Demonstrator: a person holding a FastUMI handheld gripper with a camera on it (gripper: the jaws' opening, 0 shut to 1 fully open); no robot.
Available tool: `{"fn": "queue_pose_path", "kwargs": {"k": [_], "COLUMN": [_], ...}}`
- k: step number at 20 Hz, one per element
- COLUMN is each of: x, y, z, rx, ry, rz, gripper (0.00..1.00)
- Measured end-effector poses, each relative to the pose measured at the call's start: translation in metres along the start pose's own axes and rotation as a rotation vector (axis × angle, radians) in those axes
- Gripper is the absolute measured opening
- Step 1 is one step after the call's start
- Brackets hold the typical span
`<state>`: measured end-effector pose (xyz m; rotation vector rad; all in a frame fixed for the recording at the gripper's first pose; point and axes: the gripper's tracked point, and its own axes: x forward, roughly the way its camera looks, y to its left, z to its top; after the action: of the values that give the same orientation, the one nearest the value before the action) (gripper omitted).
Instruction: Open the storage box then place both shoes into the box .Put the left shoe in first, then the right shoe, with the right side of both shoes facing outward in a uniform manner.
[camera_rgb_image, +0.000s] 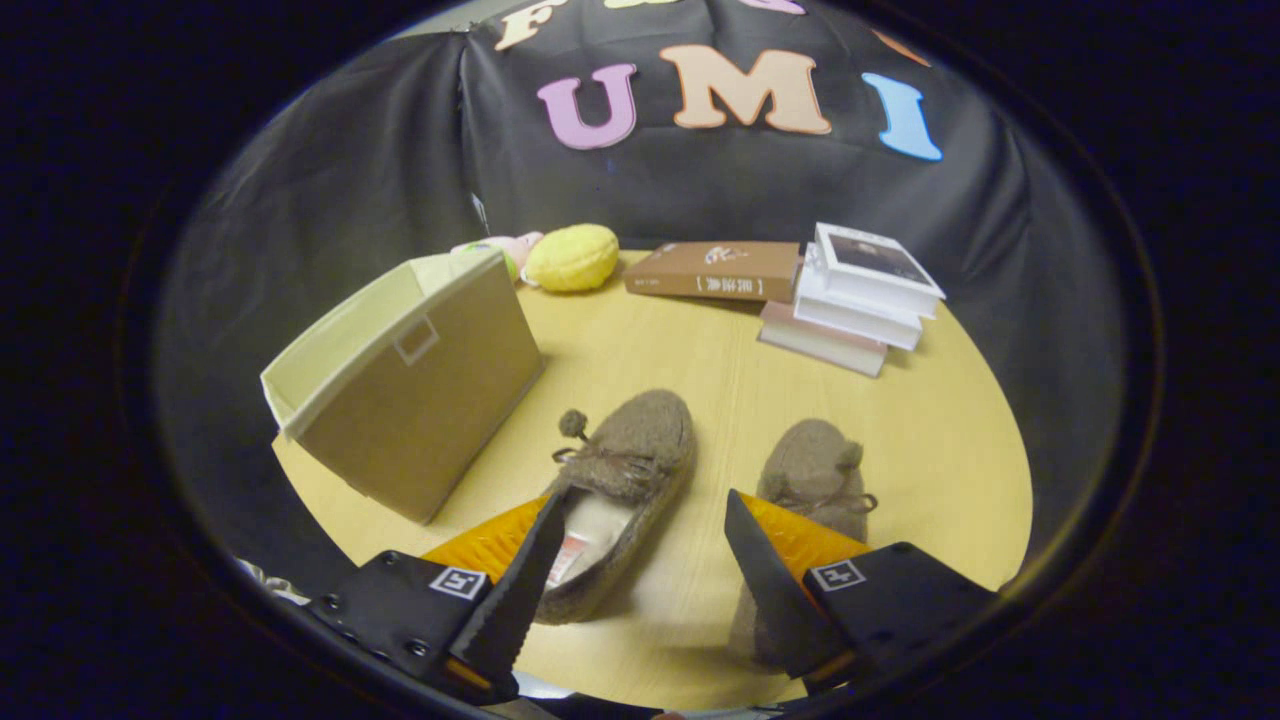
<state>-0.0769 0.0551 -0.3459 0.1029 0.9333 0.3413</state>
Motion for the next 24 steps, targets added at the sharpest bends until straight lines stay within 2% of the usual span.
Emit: {"fn": "queue_pose_path", "kwargs": {"k": [4,11,12,15,16,18,24], "x": [0.014,0.026,0.022,0.025,0.028,0.025,0.009], "y": [0.004,0.018,0.011,0.008,0.005,0.009,0.025], "z": [-0.025,-0.04,-0.038,-0.044,-0.041,-0.042,-0.021], "rx": [0.031,0.09,0.104,0.223,0.267,0.318,0.449], "ry": [0.108,0.229,0.242,0.296,0.284,0.299,0.299], "rz": [0.033,0.066,0.042,0.036,0.015,0.017,0.045], "gripper": [0.99,0.48,0.48,0.18,0.18,0.04,0.04]}}
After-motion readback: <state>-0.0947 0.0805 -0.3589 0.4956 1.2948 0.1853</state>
